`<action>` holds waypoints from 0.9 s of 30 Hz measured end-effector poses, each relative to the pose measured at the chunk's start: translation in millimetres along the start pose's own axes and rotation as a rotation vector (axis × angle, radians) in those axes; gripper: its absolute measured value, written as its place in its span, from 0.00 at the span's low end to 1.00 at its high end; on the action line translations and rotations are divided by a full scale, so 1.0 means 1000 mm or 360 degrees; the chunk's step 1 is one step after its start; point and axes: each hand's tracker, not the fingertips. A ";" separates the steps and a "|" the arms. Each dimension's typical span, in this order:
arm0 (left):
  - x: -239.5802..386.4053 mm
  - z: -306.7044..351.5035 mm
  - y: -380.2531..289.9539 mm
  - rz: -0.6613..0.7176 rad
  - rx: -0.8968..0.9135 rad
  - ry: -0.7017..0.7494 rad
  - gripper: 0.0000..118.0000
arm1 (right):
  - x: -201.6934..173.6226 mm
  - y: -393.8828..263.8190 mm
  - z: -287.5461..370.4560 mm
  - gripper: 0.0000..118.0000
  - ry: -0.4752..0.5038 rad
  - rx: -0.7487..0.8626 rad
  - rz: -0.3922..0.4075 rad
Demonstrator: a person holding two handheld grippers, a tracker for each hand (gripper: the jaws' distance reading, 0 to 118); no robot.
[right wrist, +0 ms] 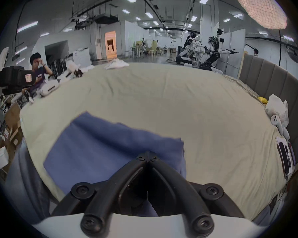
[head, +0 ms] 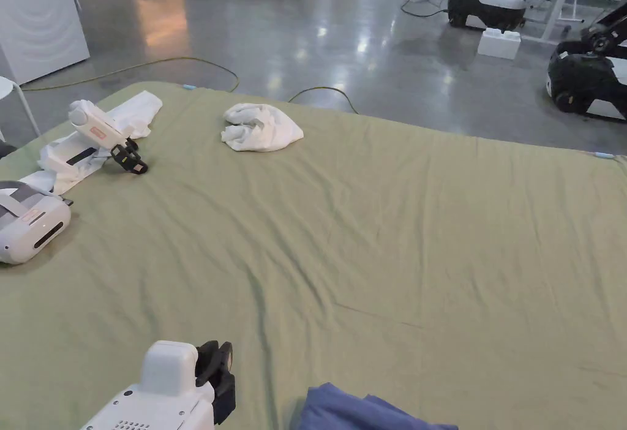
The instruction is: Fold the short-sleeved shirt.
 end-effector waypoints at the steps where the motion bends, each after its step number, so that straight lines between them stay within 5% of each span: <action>1: -0.005 -0.003 -0.005 0.0045 -0.0072 -0.0056 0.14 | 0.000 -0.004 -0.003 0.00 -0.0041 -0.0018 0.0006; 5: -0.025 -0.020 -0.022 0.0217 -0.0356 -0.0274 0.20 | 0.003 -0.011 -0.007 0.00 -0.0103 -0.0002 0.0001; 9: -0.049 -0.047 -0.031 0.0536 -0.0623 -0.0608 0.56 | 0.000 -0.008 -0.005 0.00 -0.0116 0.0009 0.0030; 13: -0.058 -0.080 -0.031 0.0758 -0.0865 -0.0915 0.57 | 0.003 -0.008 -0.005 0.00 -0.0098 0.0008 0.0002; 20: -0.034 -0.131 -0.049 0.0600 -0.1137 -0.1124 0.57 | 0.016 -0.008 -0.008 0.00 -0.0034 -0.0009 -0.0087; 27: -0.017 -0.152 -0.055 0.0715 -0.1237 -0.1326 0.57 | 0.015 -0.008 -0.005 0.00 -0.0035 -0.0007 -0.0076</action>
